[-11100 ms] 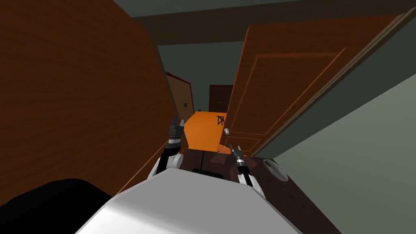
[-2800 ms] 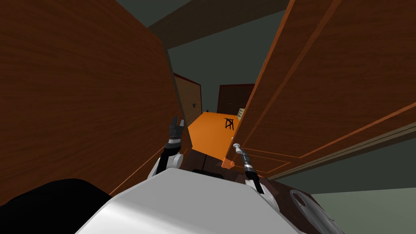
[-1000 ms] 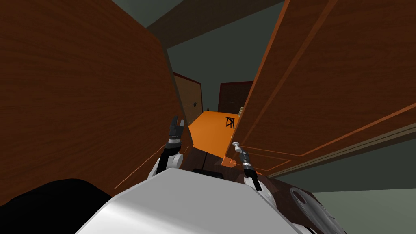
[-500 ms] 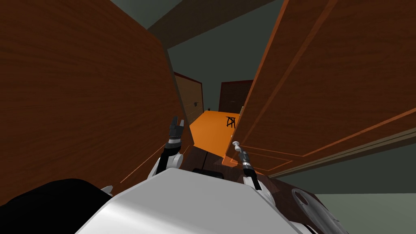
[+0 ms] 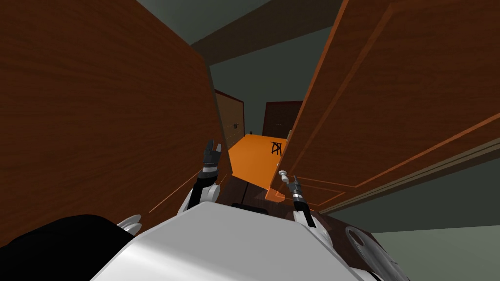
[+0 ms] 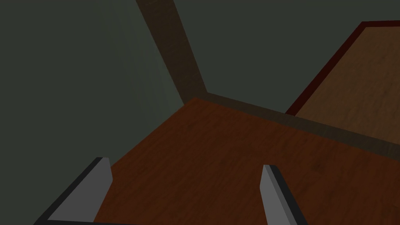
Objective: Pull the door open
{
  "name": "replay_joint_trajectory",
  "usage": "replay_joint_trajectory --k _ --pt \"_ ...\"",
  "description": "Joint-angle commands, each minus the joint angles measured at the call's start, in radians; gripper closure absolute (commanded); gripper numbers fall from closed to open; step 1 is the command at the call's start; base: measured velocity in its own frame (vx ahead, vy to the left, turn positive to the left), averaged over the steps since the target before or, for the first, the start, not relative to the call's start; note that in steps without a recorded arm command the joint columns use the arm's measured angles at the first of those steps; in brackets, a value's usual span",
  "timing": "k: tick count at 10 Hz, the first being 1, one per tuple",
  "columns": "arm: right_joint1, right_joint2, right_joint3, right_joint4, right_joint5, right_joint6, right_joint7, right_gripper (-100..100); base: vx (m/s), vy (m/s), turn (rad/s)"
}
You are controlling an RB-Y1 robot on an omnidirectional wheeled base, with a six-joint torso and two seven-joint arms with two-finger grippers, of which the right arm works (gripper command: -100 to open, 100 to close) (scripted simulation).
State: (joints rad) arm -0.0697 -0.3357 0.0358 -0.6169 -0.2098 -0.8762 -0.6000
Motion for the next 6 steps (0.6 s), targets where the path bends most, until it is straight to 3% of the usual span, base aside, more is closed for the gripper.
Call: replay_joint_trajectory --k 1,6 --pt "-0.015 0.022 0.019 0.043 0.007 -0.026 -0.011 -100 -0.027 0.022 0.032" --pt "-0.021 0.031 0.044 0.034 -0.034 -0.016 -0.142 -100 -0.043 0.019 0.030"
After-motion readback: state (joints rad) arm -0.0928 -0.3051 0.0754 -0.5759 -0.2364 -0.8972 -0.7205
